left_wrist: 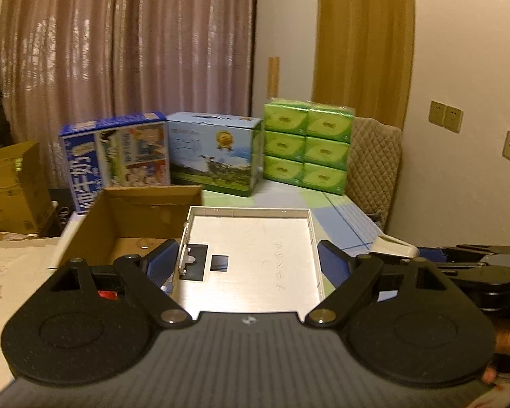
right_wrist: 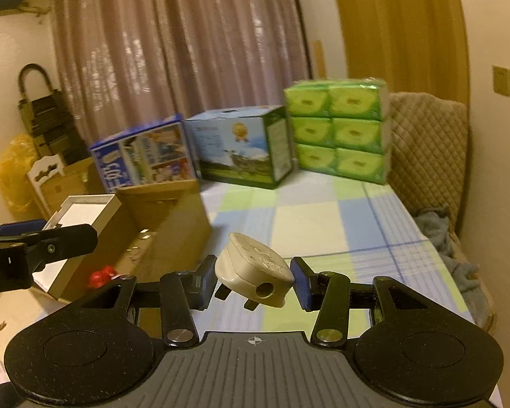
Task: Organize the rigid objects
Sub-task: 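Carry the white plate and white plug over the cardboard box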
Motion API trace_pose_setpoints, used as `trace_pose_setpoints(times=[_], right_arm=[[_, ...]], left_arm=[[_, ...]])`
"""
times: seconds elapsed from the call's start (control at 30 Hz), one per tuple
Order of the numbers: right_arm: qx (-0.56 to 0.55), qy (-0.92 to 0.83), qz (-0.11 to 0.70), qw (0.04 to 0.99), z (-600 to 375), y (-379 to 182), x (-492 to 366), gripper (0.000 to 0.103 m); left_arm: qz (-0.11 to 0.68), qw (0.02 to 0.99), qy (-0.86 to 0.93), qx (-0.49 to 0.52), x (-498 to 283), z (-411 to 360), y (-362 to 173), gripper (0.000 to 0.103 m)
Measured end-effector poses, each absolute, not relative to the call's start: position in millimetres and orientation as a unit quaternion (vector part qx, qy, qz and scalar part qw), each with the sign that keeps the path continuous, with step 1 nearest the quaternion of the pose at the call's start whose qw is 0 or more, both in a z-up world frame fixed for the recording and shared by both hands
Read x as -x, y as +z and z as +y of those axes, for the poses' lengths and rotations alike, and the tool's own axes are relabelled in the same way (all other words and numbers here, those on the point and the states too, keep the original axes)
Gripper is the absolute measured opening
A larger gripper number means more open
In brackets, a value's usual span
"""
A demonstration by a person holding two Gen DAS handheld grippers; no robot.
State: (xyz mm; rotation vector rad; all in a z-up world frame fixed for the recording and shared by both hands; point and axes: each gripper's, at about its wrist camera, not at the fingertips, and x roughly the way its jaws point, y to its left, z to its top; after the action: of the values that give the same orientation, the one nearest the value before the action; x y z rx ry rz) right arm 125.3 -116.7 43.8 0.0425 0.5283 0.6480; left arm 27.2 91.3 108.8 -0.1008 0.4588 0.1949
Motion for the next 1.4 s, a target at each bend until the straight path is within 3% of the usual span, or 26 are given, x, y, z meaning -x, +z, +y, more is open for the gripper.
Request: trace_pose_setpoints(times=[0.8, 1.4], right_arm=[[0.048, 0.399, 0.233, 0.886, -25, 55, -72, 0.043], [0.077, 0.432, 0.246, 0.865, 42, 35, -97, 0.043]], left_arm=[[0.244, 0.951, 0.178, 0.071, 38, 180, 99, 0.085], [0.271, 0.941, 0.183, 0.082, 8, 253, 90, 0.085]])
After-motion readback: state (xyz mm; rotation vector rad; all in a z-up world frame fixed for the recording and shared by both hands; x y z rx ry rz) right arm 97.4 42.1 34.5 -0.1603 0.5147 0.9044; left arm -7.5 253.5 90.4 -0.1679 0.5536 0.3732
